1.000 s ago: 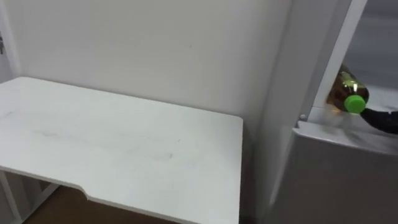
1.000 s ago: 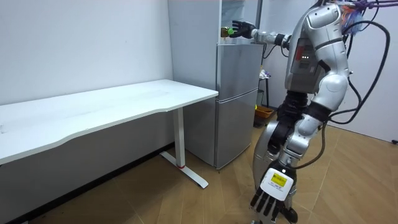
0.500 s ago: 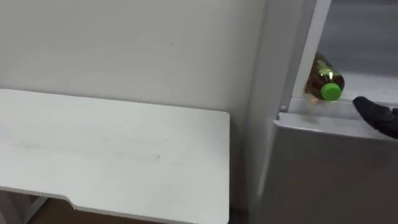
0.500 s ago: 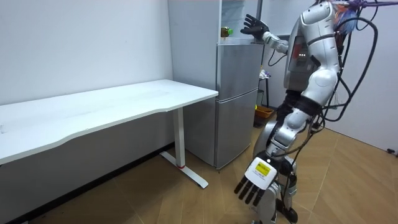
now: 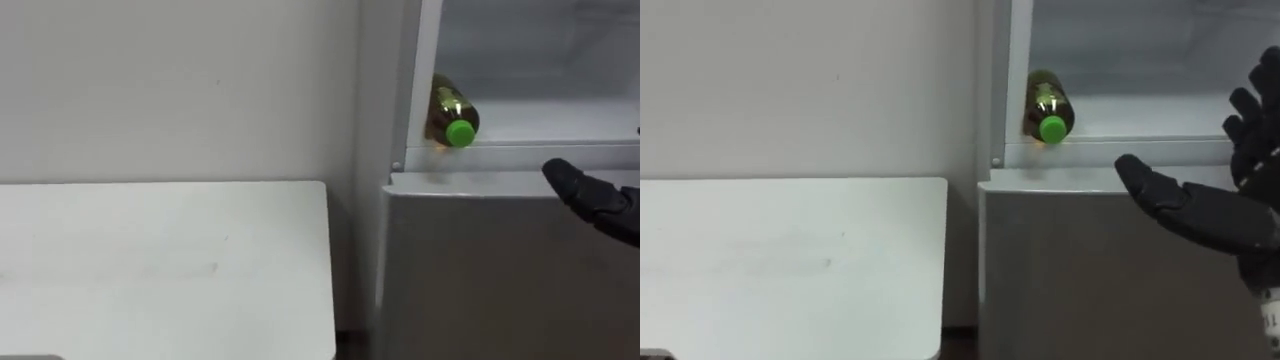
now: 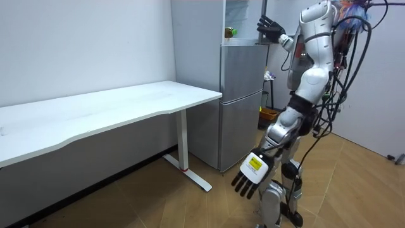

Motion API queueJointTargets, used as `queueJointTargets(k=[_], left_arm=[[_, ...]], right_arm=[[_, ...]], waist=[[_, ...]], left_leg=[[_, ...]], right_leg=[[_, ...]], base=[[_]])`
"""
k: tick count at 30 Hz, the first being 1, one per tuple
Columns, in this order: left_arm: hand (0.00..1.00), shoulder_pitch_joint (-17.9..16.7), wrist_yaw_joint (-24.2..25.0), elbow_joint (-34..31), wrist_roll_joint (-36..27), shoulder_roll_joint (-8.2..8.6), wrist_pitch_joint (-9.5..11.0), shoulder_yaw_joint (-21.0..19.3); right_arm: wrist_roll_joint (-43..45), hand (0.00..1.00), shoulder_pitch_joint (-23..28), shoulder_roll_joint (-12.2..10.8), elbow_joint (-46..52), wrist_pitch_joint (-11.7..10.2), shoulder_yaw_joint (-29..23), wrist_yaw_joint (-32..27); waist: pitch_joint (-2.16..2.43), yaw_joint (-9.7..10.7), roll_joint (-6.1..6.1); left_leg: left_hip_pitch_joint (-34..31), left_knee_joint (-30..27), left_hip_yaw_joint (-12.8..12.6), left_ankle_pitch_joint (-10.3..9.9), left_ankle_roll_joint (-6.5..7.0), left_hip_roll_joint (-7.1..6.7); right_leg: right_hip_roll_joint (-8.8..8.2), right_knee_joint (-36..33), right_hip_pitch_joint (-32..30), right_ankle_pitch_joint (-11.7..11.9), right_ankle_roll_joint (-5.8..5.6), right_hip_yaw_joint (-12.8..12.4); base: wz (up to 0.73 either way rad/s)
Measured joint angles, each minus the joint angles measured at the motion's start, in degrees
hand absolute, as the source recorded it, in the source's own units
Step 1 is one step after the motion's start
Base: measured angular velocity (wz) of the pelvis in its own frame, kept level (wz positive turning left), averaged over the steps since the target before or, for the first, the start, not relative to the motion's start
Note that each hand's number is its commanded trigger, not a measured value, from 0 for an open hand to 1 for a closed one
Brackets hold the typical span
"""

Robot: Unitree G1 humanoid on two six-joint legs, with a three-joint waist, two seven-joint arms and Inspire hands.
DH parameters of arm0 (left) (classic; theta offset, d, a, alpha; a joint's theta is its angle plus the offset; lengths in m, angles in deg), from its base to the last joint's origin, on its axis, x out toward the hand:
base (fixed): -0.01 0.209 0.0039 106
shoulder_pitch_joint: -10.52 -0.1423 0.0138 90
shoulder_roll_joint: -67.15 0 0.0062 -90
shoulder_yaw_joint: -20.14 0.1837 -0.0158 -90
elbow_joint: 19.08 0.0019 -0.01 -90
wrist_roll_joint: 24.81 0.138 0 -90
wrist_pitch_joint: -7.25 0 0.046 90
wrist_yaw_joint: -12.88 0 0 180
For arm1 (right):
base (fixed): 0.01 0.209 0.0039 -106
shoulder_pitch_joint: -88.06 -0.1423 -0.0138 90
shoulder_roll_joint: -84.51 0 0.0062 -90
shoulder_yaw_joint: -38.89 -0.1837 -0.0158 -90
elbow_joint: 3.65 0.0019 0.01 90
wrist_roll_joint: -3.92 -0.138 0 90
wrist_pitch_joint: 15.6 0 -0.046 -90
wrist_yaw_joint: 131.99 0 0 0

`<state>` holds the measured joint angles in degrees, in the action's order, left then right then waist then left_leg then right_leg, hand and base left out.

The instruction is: Put the bottle in the upper fridge

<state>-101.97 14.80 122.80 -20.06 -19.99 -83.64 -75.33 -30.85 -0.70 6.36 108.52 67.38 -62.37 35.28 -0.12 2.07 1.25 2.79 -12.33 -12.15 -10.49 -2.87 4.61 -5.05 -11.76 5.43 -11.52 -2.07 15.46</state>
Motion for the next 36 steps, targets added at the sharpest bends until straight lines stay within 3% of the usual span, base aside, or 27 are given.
queueJointTargets(k=[3,9,14,16,19,22,28,33,36], left_arm=[[0.0,1.0,0.4,1.2,1.3,0.03,0.6,0.1],[0.0,0.9,0.9,1.3,1.6,0.53,2.1,0.1],[0.0,0.3,0.9,2.4,2.2,2.11,3.4,0.2],[0.0,0.1,0.4,3.5,2.2,2.49,4.2,0.2],[0.0,-0.1,-1.8,5.9,2.2,3.45,5.1,0.2],[0.0,-0.8,-3.1,6.4,2.2,3.71,5.2,0.0],[0.0,-0.8,-4.6,6.6,2.0,3.62,7.0,0.8],[0.0,-0.8,-5.6,6.3,1.8,3.45,7.4,1.2],[0.0,-0.6,-6.3,6.2,1.7,3.42,7.4,1.1]], right_arm=[[-2.0,0.0,1.0,-2.2,1.2,0.0,-0.1,3.7],[-6.8,0.0,3.6,-7.4,1.6,-0.9,-1.6,9.3],[-7.4,0.0,7.9,-10.8,2.4,-2.1,-2.0,10.2],[-7.4,0.0,11.5,-11.5,1.1,-4.5,-2.0,10.3],[-6.0,0.0,15.9,-13.8,-2.2,-4.8,-2.0,8.7],[-4.8,0.0,18.3,-14.6,-6.9,-4.9,-2.1,6.9],[-2.7,0.0,20.2,-14.8,-13.2,-5.7,-1.6,4.9],[-0.2,0.0,23.1,-15.7,-18.1,-6.3,-1.1,-1.1],[1.3,0.0,23.7,-17.1,-22.0,-6.3,-1.3,-5.5]], waist=[[0.12,0.3,-0.22],[-0.1,0.6,-0.54],[0.11,0.6,-1.46],[0.33,0.7,-2.26],[0.21,0.6,-3.06],[0.28,1.5,-3.54],[0.24,2.3,-2.92],[0.3,2.6,-1.21],[0.31,2.5,-0.88]], left_leg=[[0.0,0.0,-1.1,-0.2,-0.01,0.13],[0.1,-1.4,-2.2,-1.8,-0.13,0.68],[-0.2,-1.3,-3.5,-2.1,-0.1,0.78],[0.2,-1.3,-3.7,-2.1,-0.07,0.79],[0.7,-1.0,-4.5,-2.3,-0.08,0.79],[0.9,-1.0,-4.9,-2.3,-0.04,0.78],[1.3,-0.9,-5.9,-2.2,0.0,0.7],[1.8,-0.4,-6.4,-2.2,0.0,0.62],[1.6,-0.2,-6.4,-2.3,0.0,0.61]], right_leg=[[0.1,-0.2,-0.6,0.0,-0.04,-1.1],[0.33,-0.5,-0.7,-0.1,-0.23,-2.0],[0.37,-1.0,-1.6,-0.1,-0.31,-3.3],[0.37,-1.0,-1.6,-0.1,-0.35,-3.6],[0.4,-1.1,-1.8,-0.1,-0.36,-4.3],[0.34,-1.9,-2.3,-0.2,-0.48,-4.9],[0.35,-1.8,-2.5,-0.3,-0.63,-6.3],[0.43,-1.5,-2.4,-0.3,-0.65,-6.7],[0.5,-1.0,-2.4,-0.2,-0.71,-6.7]], base=[[-0.15],[-0.12],[-0.13],[-0.06],[-0.12],[-0.12],[-0.09],[-0.05],[0.0]])
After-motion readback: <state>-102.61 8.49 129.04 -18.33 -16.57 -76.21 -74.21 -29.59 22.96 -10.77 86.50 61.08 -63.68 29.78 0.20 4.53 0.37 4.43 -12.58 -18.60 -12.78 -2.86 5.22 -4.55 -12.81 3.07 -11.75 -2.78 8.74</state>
